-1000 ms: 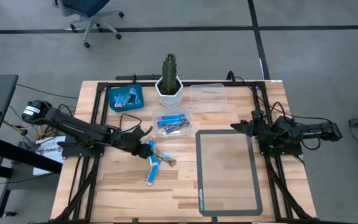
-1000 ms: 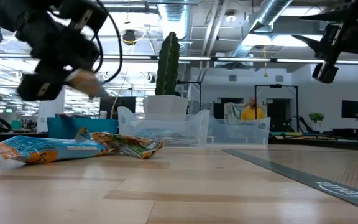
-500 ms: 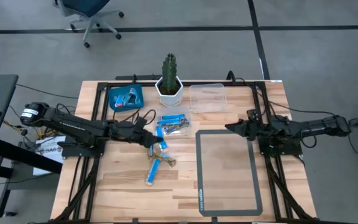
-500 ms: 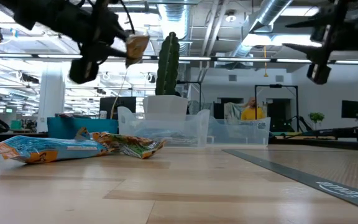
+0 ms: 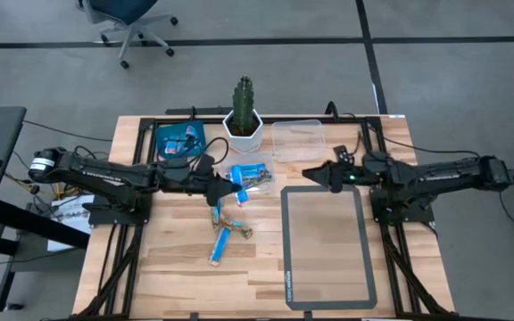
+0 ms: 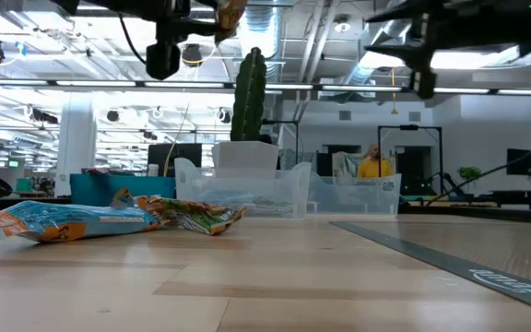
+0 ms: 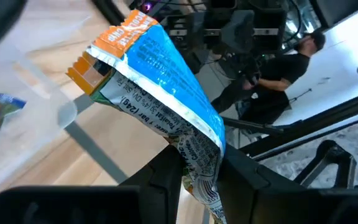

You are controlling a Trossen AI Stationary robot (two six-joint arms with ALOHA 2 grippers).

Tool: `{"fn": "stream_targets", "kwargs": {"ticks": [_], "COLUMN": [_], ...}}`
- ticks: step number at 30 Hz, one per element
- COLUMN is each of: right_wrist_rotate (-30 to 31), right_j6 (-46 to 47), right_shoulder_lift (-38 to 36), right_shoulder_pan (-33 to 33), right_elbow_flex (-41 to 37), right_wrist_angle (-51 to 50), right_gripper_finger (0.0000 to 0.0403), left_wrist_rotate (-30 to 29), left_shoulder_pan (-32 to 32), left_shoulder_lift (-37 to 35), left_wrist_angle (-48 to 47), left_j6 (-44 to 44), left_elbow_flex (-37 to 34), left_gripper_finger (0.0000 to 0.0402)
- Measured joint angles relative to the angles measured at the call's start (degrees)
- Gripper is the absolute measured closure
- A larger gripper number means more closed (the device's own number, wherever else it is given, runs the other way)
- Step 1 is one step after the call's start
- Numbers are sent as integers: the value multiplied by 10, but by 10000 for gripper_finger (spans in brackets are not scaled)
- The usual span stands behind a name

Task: Pick and place Granola Bars by type
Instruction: Put the yellow granola bar into the top transparent bin

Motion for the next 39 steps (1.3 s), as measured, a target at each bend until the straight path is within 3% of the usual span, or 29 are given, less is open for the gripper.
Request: {"fn": "stream_targets", "kwargs": {"ticks": [4, 10, 20, 30, 39], "right_wrist_rotate": [-65, -79, -137, -169, -163], "right_j6": [0, 0, -1, -11, 0], "right_shoulder_lift": [65, 148, 259, 313, 316], "right_shoulder_pan": [-30, -45, -44, -43, -44], "right_elbow_flex": [39, 98, 179, 237, 238], "right_wrist_angle": [24, 25, 26, 26, 23], "right_gripper_finger": [230, 194, 184, 184, 184], "left_wrist_rotate": [15, 47, 75, 96, 91], "left_shoulder_pan": [0, 0, 5, 24, 26], "left_shoulder_lift": [19, 84, 162, 179, 179], "left_wrist_angle": [-1, 0, 0, 2, 13], "left_j6": [6, 19, 73, 75, 96], "left_elbow_flex": [15, 52, 127, 142, 142], "left_gripper_finger": [324, 336, 339, 339, 339]}}
